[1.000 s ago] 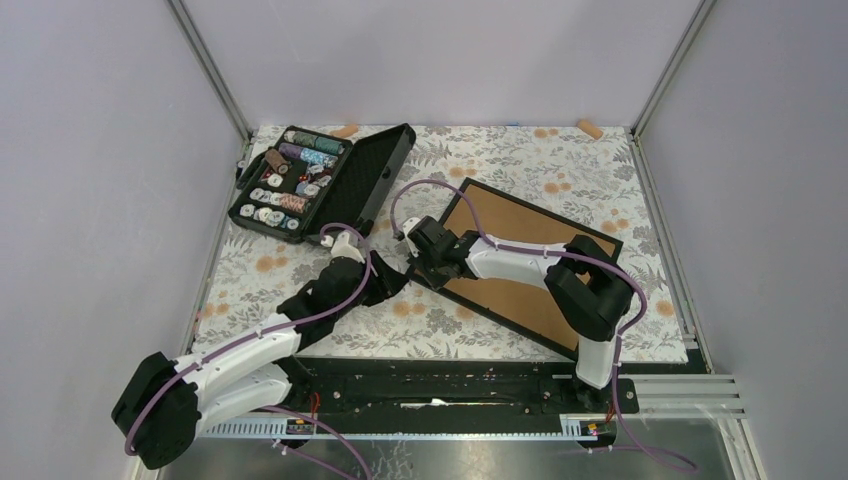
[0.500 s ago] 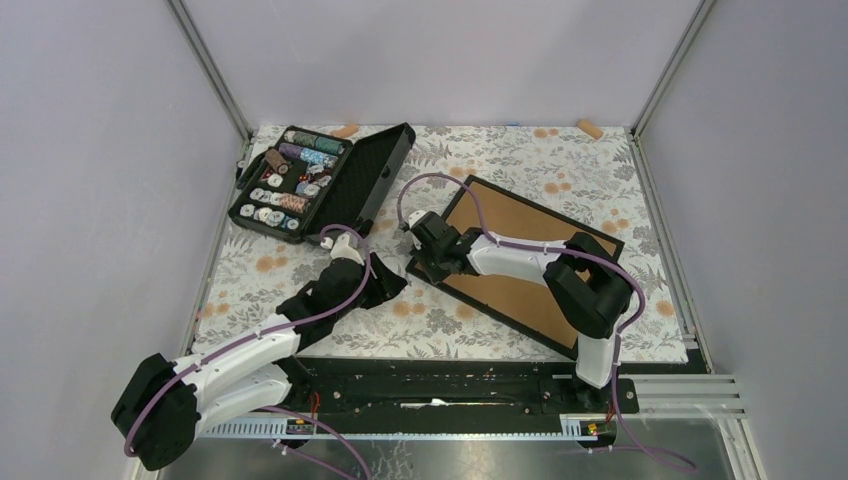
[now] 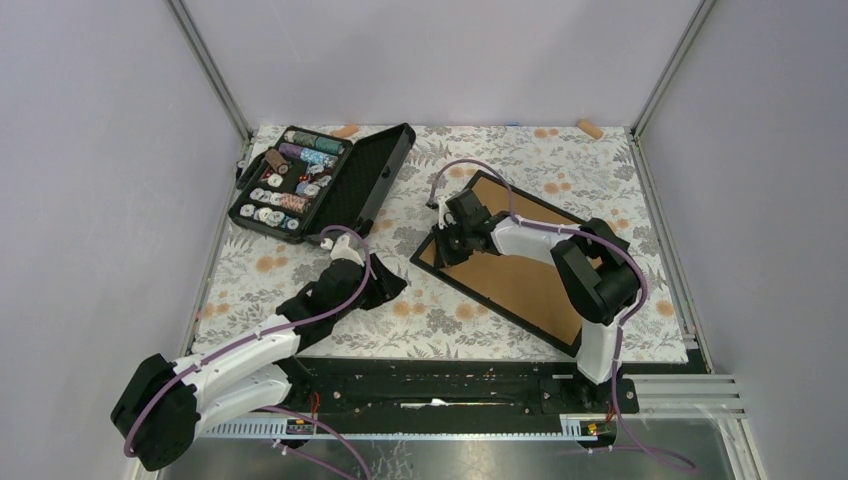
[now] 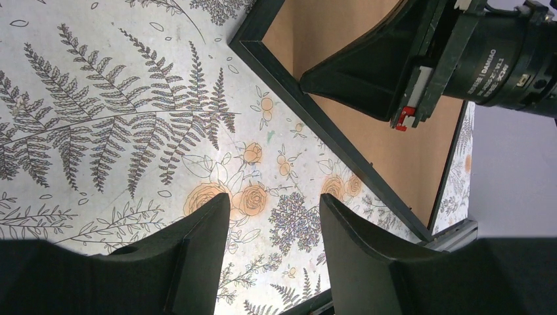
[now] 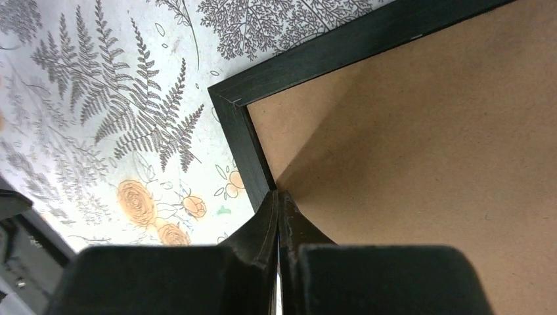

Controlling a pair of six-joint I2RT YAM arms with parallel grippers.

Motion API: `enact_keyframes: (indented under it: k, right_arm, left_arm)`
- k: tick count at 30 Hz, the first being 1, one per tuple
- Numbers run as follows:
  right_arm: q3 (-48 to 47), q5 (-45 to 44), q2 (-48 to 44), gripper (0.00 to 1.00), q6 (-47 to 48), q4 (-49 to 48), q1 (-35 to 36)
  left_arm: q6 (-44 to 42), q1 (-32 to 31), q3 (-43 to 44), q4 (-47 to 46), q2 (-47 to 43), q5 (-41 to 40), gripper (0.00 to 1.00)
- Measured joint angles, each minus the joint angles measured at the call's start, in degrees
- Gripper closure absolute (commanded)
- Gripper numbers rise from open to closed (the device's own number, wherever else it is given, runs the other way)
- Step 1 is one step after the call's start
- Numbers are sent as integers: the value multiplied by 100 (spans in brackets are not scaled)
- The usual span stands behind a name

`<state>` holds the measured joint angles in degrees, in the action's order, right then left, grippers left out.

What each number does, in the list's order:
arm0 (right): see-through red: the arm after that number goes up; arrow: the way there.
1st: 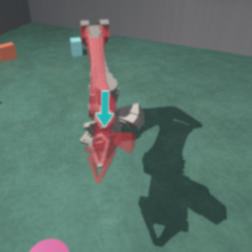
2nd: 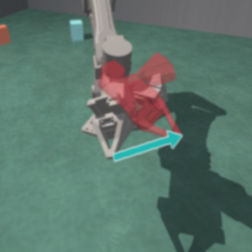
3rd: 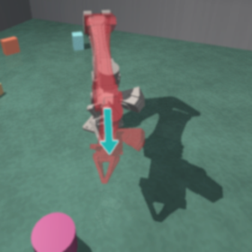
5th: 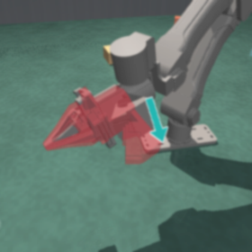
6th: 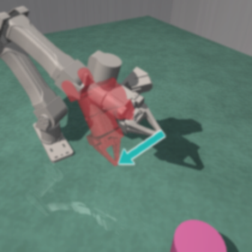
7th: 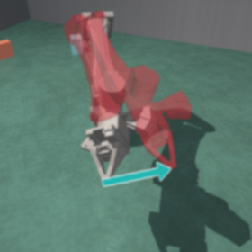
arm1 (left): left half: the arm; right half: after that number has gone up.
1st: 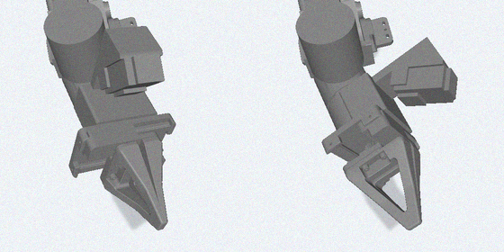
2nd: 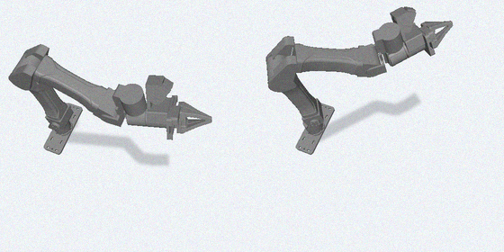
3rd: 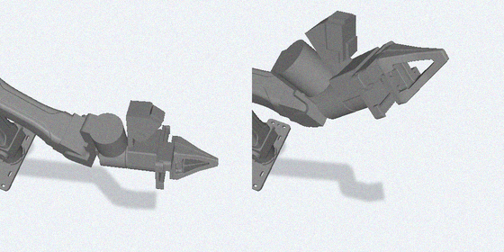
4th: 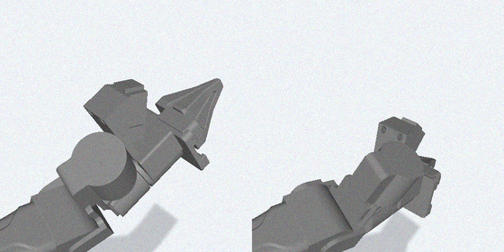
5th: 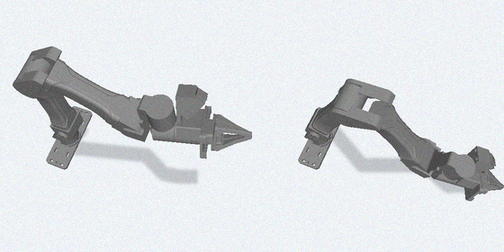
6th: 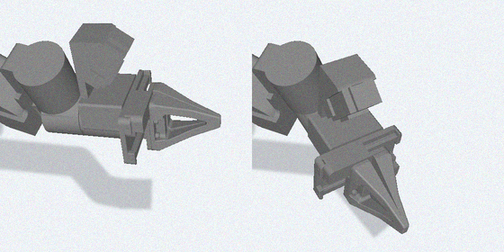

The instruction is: Put the photo into the frame

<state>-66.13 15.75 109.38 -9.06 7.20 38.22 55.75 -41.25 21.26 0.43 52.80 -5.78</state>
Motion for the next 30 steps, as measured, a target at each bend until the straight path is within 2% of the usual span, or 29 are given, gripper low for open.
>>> enact_keyframes:
  k: [7, 15, 21, 30]
  right_arm:
    - [-275, 774, 380, 100, -667, 310, -389]
    - [-184, 1217, 417, 100, -1261, 177, -629]
    - [-382, 468, 306, 100, -1217, 608, -573]
    - [-1259, -791, 658, 100, -1237, 1725, -177]
  left_arm:
    - [-7, -109, -2, 9, -31, -50, 42]
    - [-138, -710, 42, 177, -31, -553, 41]
    - [-306, -1075, 352, 267, 212, -975, 41]
    - [-345, -1200, 433, 291, 310, -1209, 40]
